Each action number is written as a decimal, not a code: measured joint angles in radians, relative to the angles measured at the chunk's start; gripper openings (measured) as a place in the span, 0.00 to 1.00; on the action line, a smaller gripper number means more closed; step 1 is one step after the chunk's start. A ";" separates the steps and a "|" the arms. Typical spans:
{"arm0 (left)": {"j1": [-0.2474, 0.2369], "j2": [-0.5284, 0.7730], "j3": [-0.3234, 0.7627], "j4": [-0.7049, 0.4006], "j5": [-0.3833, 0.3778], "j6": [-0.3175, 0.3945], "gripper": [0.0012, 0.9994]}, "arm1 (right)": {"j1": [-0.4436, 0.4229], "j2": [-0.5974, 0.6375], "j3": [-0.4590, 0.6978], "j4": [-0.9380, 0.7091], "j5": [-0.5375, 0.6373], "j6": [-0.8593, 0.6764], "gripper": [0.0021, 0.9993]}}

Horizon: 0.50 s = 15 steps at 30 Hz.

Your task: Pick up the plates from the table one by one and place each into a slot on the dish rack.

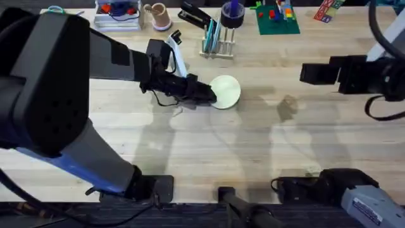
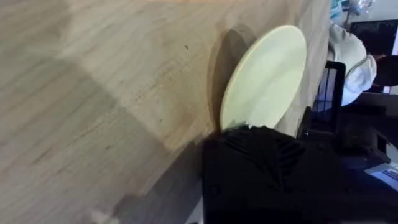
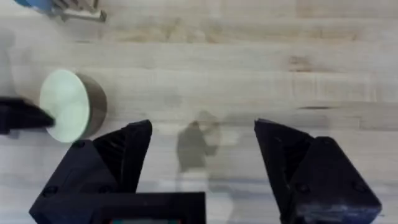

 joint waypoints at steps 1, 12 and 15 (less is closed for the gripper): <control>0.000 0.000 0.000 0.000 0.000 0.000 0.04 | 0.000 0.000 0.000 0.010 -0.008 0.004 1.00; 0.000 0.000 0.000 0.000 0.000 0.000 0.04 | 0.000 0.140 0.004 0.118 -0.341 0.049 1.00; 0.000 0.000 0.000 0.000 0.000 0.000 0.04 | 0.000 0.217 0.004 0.146 -0.441 0.053 1.00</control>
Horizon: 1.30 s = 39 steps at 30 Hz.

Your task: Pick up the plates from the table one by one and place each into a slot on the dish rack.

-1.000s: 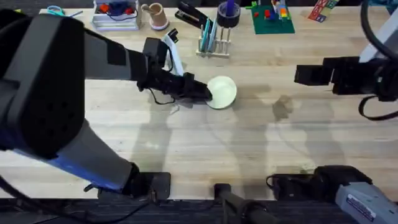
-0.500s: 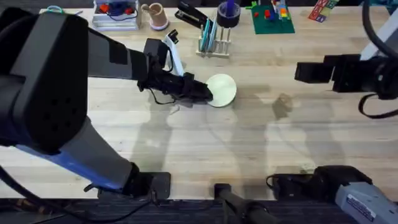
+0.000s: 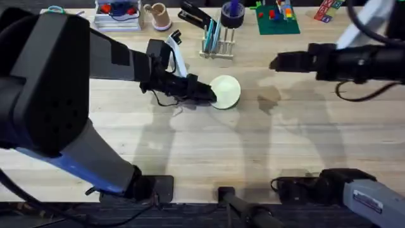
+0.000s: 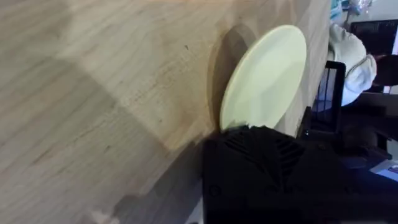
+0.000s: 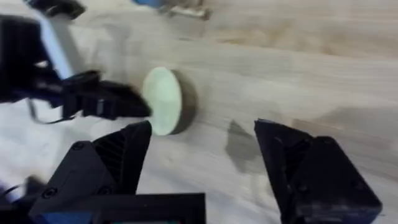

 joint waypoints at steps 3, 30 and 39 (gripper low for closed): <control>0.000 0.000 0.000 0.000 0.000 0.000 0.04 | 0.000 0.091 0.000 0.031 -0.099 0.001 0.98; 0.000 0.000 0.000 -0.001 0.000 0.000 0.04 | 0.246 0.557 0.001 0.293 -0.247 0.060 0.95; 0.000 0.000 0.000 -0.001 0.000 0.000 0.04 | 0.294 0.572 0.002 0.328 -0.246 0.078 0.51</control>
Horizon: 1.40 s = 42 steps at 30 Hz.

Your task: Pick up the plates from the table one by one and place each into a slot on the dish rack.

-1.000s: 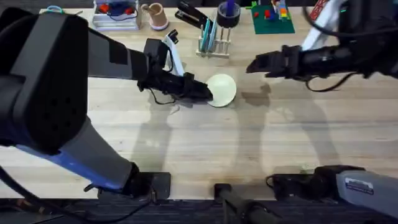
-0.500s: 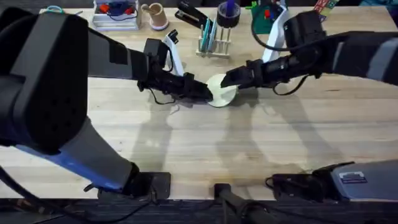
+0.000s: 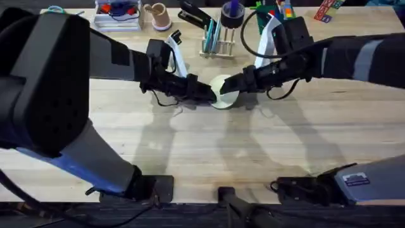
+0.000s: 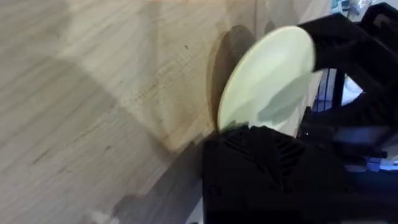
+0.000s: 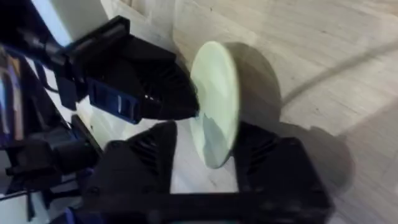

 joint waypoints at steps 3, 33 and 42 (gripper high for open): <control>0.000 0.000 0.000 -0.004 0.001 0.000 0.04 | -0.003 0.004 0.000 0.002 0.006 0.003 0.22; 0.045 -0.472 0.000 -0.302 -0.314 0.008 0.04 | -0.014 -0.179 0.333 -0.565 0.295 0.004 0.03; 0.045 -0.679 0.132 -0.588 -0.517 0.068 0.04 | -0.013 -0.180 0.596 -0.811 0.483 -0.004 0.03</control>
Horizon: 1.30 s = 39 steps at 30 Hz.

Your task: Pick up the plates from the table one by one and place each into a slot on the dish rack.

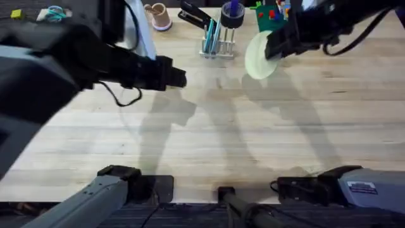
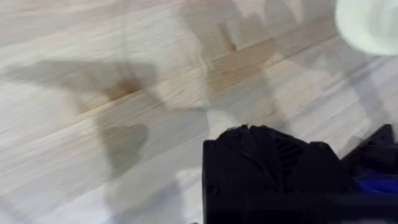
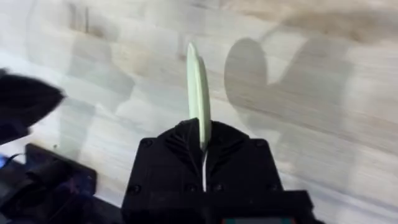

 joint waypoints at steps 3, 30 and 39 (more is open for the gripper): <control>0.000 -0.033 0.068 -0.086 -0.070 0.019 0.04 | 0.000 0.000 0.056 -0.043 0.060 0.000 0.03; 0.000 -0.043 0.206 -0.143 -0.240 0.077 1.00 | 0.034 0.000 0.176 -0.115 0.269 0.023 0.03; 0.000 -0.043 0.206 -0.142 -0.240 0.076 1.00 | 0.034 0.000 0.176 -0.096 0.228 0.023 0.03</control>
